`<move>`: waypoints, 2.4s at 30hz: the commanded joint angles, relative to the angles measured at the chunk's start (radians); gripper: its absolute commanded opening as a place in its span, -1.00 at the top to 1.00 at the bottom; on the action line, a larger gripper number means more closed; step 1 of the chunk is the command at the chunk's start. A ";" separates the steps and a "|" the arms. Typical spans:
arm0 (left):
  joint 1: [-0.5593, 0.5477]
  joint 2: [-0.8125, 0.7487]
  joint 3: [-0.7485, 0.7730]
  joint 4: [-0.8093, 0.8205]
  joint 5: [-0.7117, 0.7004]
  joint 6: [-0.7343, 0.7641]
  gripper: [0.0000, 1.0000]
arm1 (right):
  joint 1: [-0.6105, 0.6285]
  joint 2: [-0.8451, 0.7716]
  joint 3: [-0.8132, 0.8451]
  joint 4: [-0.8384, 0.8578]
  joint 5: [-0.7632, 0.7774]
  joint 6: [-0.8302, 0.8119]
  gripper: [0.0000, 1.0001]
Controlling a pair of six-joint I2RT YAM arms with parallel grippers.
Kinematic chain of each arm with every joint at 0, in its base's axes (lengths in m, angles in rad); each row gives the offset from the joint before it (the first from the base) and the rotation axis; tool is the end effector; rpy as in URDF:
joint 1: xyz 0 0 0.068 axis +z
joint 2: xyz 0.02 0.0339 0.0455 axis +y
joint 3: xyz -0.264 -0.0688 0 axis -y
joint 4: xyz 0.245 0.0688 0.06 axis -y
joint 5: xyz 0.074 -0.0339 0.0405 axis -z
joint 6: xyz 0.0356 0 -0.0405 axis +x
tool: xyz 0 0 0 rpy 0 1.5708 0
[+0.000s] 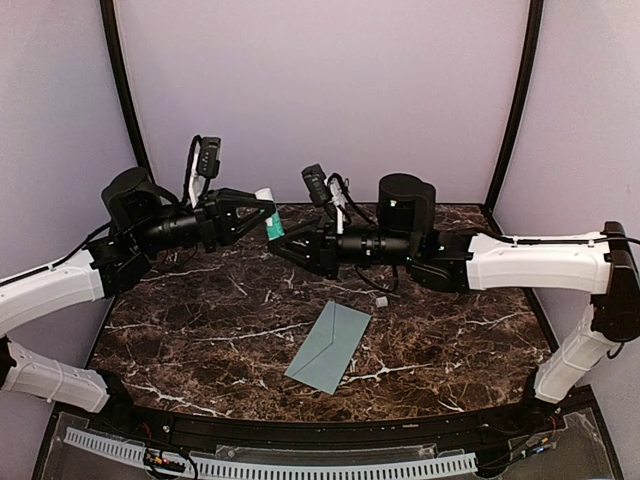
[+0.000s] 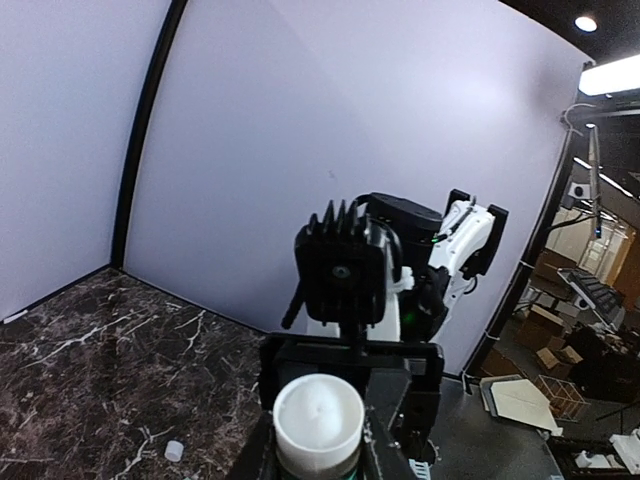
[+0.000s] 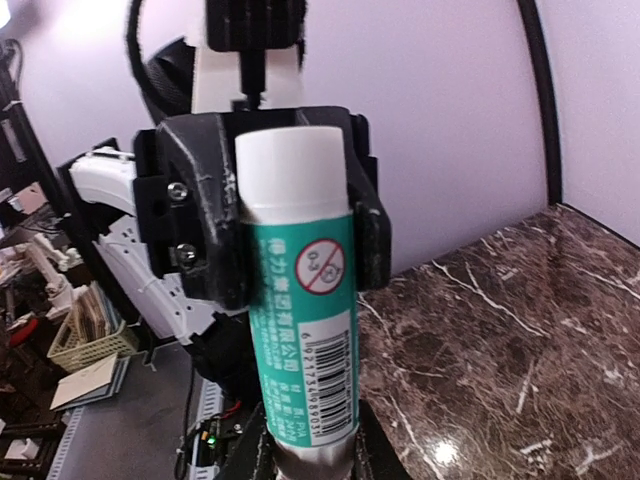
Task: Place the letter into the envelope and seal it
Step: Screw the solid glue, then place the solid glue at the center of the board.
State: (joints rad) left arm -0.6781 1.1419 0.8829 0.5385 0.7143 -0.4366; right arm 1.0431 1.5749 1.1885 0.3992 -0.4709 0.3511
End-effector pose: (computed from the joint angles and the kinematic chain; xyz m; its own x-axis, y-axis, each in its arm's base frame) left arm 0.1874 -0.1809 0.3767 -0.2131 -0.2386 -0.9474 0.9647 0.1021 -0.2427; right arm 0.1756 0.3333 0.3421 -0.3373 0.0299 -0.9409 -0.9397 0.0495 0.3384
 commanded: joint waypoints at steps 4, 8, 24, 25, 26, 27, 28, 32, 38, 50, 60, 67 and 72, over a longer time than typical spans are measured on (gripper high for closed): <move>-0.093 -0.002 0.062 -0.338 -0.489 0.201 1.00 | 0.137 0.033 0.206 -0.269 0.705 -0.161 0.76; -0.120 0.005 0.065 -0.372 -0.665 0.168 1.00 | 0.181 0.129 0.322 -0.368 0.992 -0.139 0.76; -0.092 -0.013 0.062 -0.377 -0.641 0.106 1.00 | 0.161 -0.022 0.122 -0.186 0.913 -0.140 -0.28; -0.060 -0.018 0.055 -0.370 -0.626 0.101 1.00 | 0.140 -0.055 0.091 -0.193 0.891 -0.113 -0.32; -0.047 -0.029 0.040 -0.368 -0.604 0.096 1.00 | 0.115 -0.083 0.064 -0.213 0.866 -0.084 -0.33; -0.023 -0.034 0.021 -0.367 -0.595 0.098 1.00 | 0.091 -0.109 0.036 -0.240 0.844 -0.058 -0.33; -0.016 -0.046 0.007 -0.357 -0.580 0.112 1.00 | 0.068 -0.133 0.009 -0.257 0.830 -0.036 -0.34; -0.002 -0.071 -0.109 -0.267 -0.533 0.167 1.00 | -0.028 -0.196 -0.101 -0.320 0.713 0.044 -0.35; -0.003 -0.070 -0.217 -0.169 -0.447 0.198 1.00 | -0.170 -0.122 -0.102 -0.555 0.496 -0.005 -0.29; -0.004 0.017 -0.482 0.187 -0.485 0.292 1.00 | -0.293 0.120 -0.015 -0.818 0.504 -0.018 -0.21; -0.032 0.217 -0.517 0.419 -0.562 0.341 1.00 | -0.297 0.212 0.000 -0.831 0.622 0.045 -0.21; -0.040 0.358 -0.516 0.552 -0.574 0.349 1.00 | -0.303 0.257 0.006 -0.810 0.616 0.061 -0.16; -0.043 0.446 -0.543 0.644 -0.577 0.360 1.00 | -0.310 0.287 0.010 -0.807 0.632 0.073 -0.01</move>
State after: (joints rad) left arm -0.7120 1.5490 0.3698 1.0412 0.1486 -0.1024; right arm 0.7448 1.8389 1.1725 -0.4225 0.1345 0.4042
